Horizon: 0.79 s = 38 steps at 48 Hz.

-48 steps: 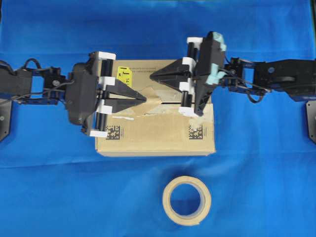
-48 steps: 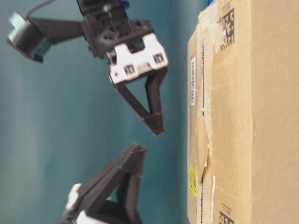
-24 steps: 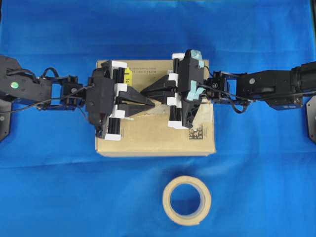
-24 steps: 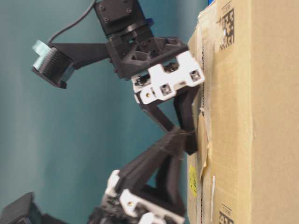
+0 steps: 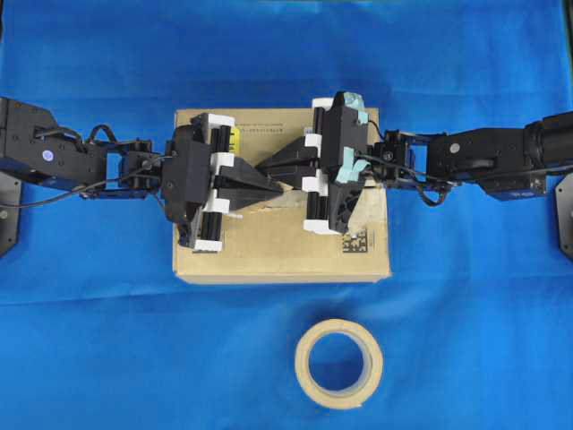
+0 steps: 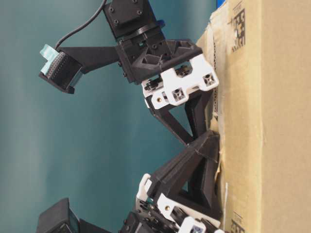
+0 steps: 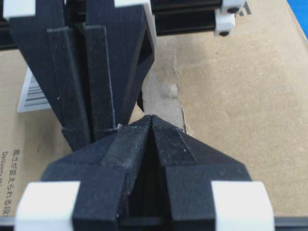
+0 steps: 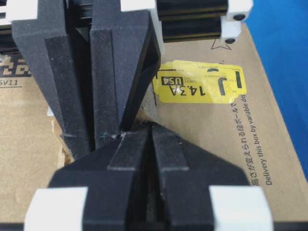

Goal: Apply tape along the seams of the closed cardboard box to seal it securely.
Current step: 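Press the tape flat across the seam with both grippers, then smooth the tape outward along the seam with both grippers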

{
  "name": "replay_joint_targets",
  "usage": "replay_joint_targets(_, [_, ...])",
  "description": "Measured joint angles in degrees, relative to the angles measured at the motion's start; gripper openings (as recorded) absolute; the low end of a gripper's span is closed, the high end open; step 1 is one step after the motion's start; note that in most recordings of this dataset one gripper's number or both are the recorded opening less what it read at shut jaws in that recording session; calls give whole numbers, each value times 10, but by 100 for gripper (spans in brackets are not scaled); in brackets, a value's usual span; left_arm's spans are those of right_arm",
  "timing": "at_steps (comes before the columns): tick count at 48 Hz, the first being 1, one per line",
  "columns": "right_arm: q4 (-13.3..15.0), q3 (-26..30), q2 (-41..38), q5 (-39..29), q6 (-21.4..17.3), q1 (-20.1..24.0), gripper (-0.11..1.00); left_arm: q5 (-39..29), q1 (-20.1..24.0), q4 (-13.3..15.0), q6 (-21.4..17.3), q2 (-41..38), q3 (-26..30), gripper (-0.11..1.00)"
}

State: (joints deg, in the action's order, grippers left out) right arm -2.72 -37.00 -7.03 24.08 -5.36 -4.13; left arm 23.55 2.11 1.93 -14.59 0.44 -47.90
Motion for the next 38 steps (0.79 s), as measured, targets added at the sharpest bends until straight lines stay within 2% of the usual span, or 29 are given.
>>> replay_joint_targets(10, [1,-7,0,-12,0,4,0,1,4,0,3,19,-31,0])
replay_joint_targets(28, [-6,-62,38,-11,-3,13,0,4,7,3,4,58,-78,0])
replay_joint_targets(38, [-6,-69,65,-13,0,14,0,15,-9,4,0,81,-74,0])
